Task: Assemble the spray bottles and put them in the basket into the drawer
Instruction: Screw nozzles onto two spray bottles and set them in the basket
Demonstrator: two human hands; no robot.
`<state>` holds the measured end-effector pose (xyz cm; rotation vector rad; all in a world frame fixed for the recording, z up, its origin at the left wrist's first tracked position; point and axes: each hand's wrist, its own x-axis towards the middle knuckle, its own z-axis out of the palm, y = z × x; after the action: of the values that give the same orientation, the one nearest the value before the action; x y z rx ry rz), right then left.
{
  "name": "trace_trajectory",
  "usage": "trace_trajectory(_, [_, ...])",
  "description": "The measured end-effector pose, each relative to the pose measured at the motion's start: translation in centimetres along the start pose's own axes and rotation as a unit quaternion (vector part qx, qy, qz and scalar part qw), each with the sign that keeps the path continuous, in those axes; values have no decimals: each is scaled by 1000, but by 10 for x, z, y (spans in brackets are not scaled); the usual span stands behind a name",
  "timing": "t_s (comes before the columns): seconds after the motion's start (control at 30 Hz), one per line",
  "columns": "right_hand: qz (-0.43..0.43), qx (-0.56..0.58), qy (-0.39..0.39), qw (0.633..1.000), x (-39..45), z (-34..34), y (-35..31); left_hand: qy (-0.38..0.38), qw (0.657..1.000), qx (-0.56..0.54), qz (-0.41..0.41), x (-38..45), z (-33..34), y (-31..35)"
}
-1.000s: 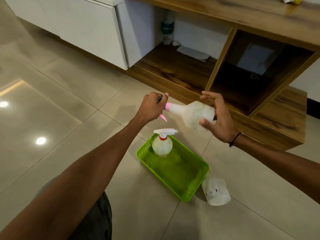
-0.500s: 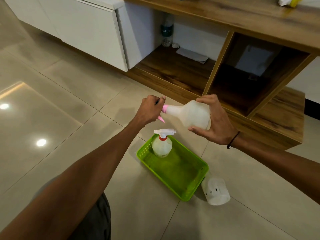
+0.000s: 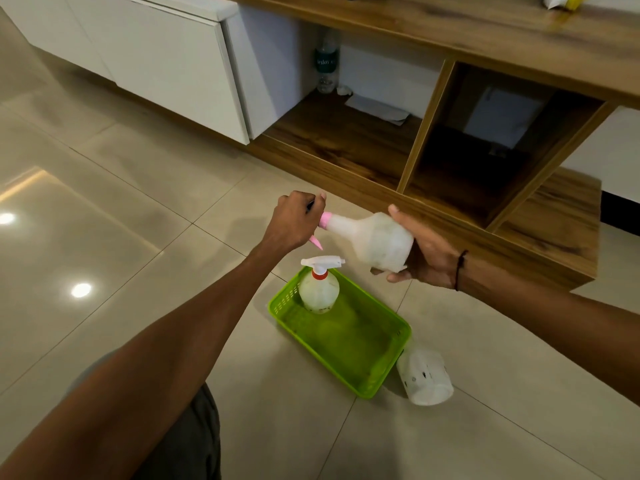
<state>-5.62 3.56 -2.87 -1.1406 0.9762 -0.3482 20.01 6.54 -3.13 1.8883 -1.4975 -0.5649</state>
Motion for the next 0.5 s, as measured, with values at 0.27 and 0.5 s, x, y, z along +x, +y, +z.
trace_trajectory(0.27, [-180,-579,93,789,-18,8,3,-22,996,33,84,-5,-6,11])
trace_trajectory(0.5, [-162,-588,101,786,-25,30,40,-161,971,-54,165,-31,-36,22])
